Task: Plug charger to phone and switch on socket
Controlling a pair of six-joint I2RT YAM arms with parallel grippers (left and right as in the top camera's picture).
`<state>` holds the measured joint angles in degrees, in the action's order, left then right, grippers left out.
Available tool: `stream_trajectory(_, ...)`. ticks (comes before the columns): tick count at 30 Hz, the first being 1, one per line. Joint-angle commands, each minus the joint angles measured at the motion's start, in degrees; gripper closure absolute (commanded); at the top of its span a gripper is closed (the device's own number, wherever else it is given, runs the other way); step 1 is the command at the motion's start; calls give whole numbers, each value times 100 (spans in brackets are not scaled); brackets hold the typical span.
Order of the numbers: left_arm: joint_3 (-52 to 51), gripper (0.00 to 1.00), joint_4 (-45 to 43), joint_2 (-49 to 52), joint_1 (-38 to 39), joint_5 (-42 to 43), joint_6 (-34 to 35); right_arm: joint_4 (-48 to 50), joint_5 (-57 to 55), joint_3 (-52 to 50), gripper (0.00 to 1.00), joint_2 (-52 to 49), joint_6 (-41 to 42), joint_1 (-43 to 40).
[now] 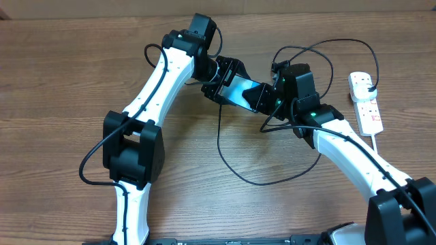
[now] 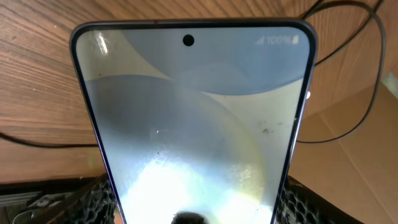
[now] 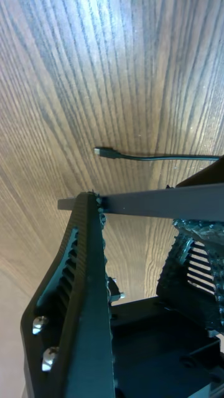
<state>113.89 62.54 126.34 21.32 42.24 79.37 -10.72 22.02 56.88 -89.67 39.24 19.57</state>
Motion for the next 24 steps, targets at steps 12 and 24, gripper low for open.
stream_trajectory(12,168,20,20,-35,39,-852,-492,249,197,120,96,-15,22,-122)
stream_trajectory(24,168,15,-133,-35,-2,-1580,-1126,116,208,120,96,-15,420,-540)
